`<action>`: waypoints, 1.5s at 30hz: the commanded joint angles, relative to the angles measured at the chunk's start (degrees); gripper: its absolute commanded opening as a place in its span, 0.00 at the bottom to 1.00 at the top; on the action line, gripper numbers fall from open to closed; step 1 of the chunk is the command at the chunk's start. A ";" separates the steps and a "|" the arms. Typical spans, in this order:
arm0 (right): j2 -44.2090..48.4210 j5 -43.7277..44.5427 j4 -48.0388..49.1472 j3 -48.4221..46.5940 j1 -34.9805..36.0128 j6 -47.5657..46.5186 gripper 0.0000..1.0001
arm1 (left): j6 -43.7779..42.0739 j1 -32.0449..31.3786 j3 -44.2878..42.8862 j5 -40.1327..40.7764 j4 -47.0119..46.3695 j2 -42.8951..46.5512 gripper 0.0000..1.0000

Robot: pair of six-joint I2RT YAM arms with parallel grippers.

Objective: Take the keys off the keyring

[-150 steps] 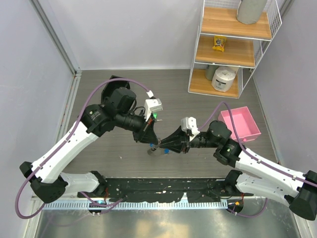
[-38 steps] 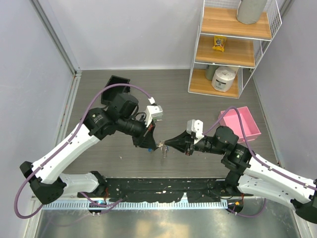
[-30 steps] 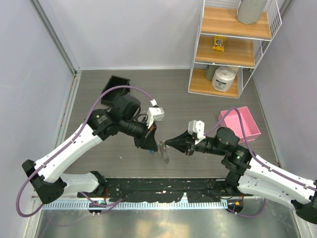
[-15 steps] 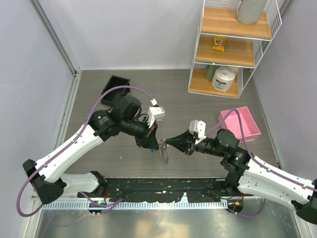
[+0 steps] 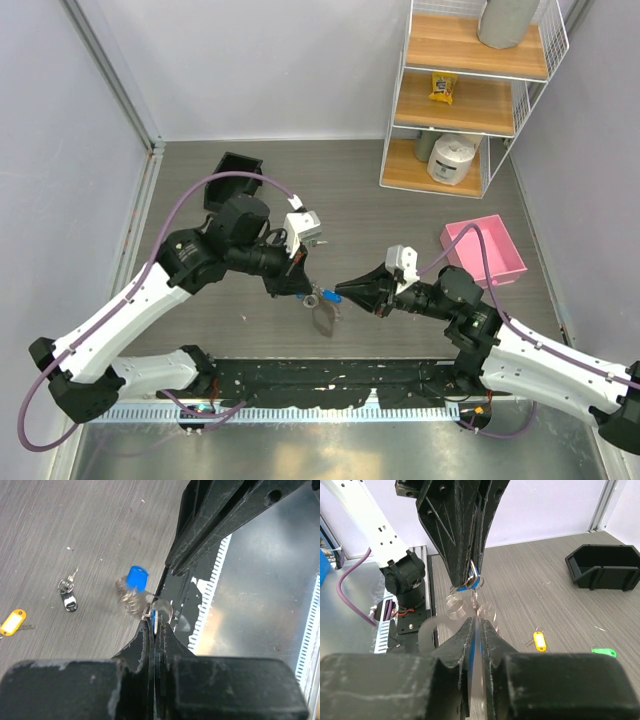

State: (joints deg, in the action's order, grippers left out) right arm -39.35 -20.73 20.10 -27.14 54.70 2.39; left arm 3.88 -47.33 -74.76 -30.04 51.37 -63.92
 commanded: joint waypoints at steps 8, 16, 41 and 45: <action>-0.28 -2.12 3.73 -0.98 -0.12 2.26 0.34 | -3.17 0.13 -3.28 -0.81 0.48 1.87 0.00; -3.97 -3.70 2.32 -4.94 -0.12 1.39 0.35 | -3.62 0.13 -3.29 -2.83 0.48 2.22 0.00; -11.62 -12.49 6.18 -9.51 1.37 0.07 0.29 | -7.57 0.13 -2.93 -6.61 -0.22 3.98 0.00; -12.24 -12.49 6.71 -9.43 2.26 0.15 0.28 | -7.48 0.13 -3.02 -6.61 -0.22 4.15 0.00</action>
State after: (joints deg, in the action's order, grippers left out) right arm -51.18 -32.21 22.85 -34.15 56.01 3.14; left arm -3.25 -47.29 -75.61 -34.76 53.19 -61.23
